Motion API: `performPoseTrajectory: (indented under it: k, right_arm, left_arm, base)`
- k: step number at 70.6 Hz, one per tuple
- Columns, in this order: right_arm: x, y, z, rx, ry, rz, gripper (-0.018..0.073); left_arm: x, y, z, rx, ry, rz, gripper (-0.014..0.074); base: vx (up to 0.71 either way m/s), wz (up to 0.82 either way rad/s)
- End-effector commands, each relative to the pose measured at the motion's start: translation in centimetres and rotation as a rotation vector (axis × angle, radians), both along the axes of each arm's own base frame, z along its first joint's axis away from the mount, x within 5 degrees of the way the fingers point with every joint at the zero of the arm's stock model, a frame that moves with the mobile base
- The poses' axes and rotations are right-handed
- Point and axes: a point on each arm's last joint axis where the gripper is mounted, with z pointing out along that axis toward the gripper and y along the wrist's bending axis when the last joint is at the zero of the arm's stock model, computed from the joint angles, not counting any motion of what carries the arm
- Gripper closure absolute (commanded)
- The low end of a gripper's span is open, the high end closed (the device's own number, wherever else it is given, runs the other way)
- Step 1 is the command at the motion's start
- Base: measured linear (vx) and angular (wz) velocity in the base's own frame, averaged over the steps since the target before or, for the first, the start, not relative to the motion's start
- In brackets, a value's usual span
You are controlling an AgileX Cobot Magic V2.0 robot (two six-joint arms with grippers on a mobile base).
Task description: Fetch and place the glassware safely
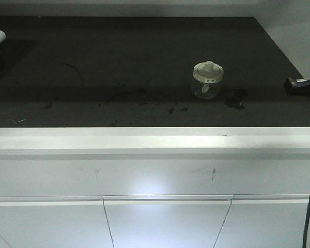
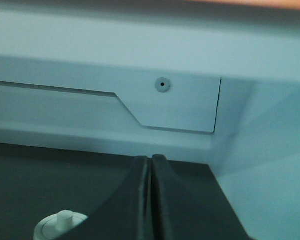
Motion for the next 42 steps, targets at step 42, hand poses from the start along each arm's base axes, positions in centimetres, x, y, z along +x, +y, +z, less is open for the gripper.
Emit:
performPoseTrajectory:
  k: [42]
  right_arm:
    - [-3.7, -0.3, 2.2, 0.068, 0.184, -0.031, 0.056]
  left_arm:
    - [-7.1, 0.1, 3.2, 0.103, 0.104, -0.003, 0.0603]
  base:
    - [0.0, 0.0]
